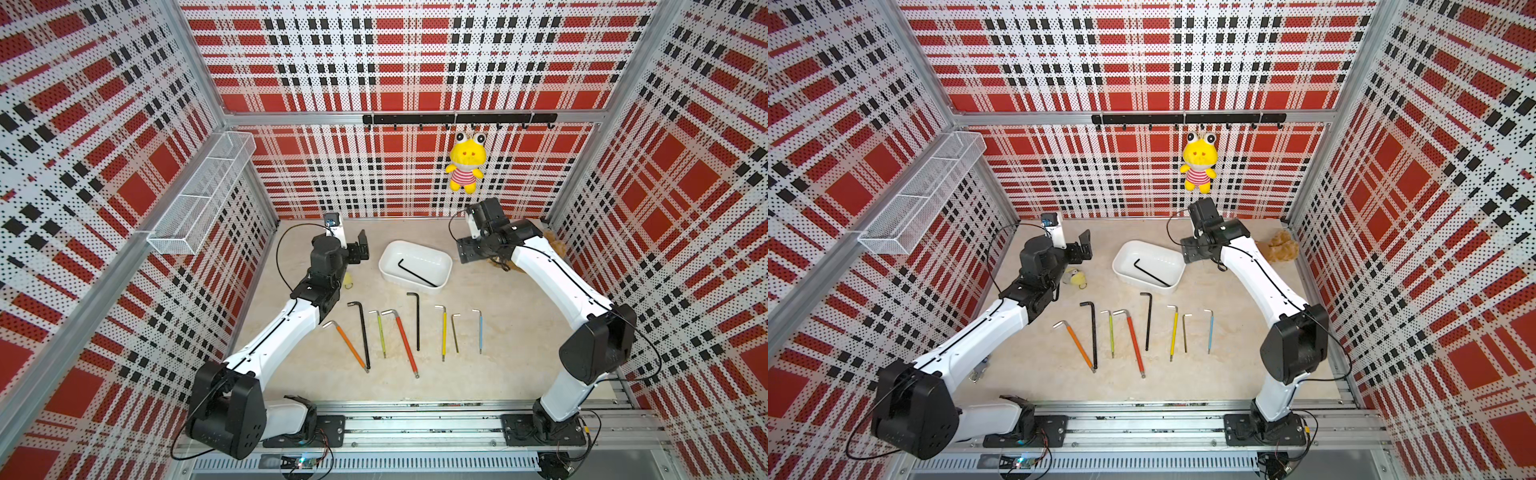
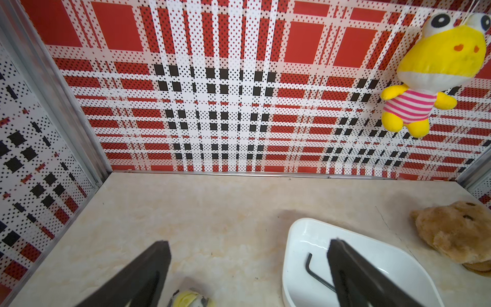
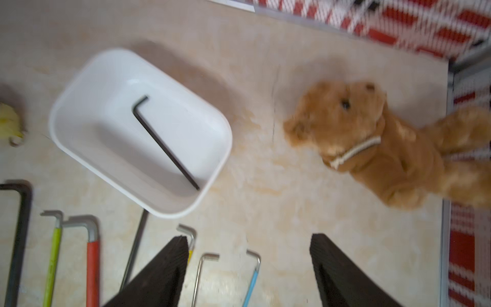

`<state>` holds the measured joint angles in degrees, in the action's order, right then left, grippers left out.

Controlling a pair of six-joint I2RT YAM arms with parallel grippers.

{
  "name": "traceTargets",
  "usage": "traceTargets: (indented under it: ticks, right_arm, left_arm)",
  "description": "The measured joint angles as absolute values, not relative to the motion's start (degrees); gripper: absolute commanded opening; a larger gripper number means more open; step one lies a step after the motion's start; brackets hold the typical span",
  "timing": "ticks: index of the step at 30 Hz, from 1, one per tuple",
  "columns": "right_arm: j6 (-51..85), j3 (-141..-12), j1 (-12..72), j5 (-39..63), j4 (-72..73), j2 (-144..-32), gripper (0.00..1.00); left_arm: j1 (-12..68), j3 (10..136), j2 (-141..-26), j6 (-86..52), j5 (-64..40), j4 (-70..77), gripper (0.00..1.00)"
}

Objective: Put the hex key on the desktop into the storage box
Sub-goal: Pick up the Allen key from the center of the board.

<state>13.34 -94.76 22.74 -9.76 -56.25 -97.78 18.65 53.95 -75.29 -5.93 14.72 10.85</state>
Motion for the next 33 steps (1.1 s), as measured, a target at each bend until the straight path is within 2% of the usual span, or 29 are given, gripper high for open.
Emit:
traceTargets:
  ticks: [9, 12, 16, 17, 24, 33]
  right_arm:
    - [18.74, -70.06, 21.82, -5.96, -58.59, -94.06, 0.76]
    - [19.86, -65.52, 21.82, -4.05, -57.76, -93.47, 0.70]
    - [21.17, -62.52, 21.82, -2.17, -55.46, -93.47, 0.70]
    - [21.32, -62.11, 21.82, -1.93, -55.07, -93.49, 0.64]
    - [23.46, -59.72, 21.82, 0.16, -49.65, -95.70, 0.52]
    - [24.95, -59.40, 21.82, 0.40, -46.65, -97.86, 0.42]
  left_arm:
    - [18.31, 53.95, -75.50, -6.13, 13.69, 10.96, 0.99]
    - [18.28, 53.95, -75.50, -6.20, 13.50, 11.00, 0.99]
    - [18.28, 53.95, -75.50, -6.39, 13.06, 11.03, 0.99]
    - [18.28, 53.95, -75.50, -6.42, 12.93, 11.03, 0.99]
    - [18.28, 53.95, -75.50, -6.61, 12.86, 11.05, 0.99]
    - [18.28, 53.95, -75.50, -6.66, 12.86, 11.05, 0.99]
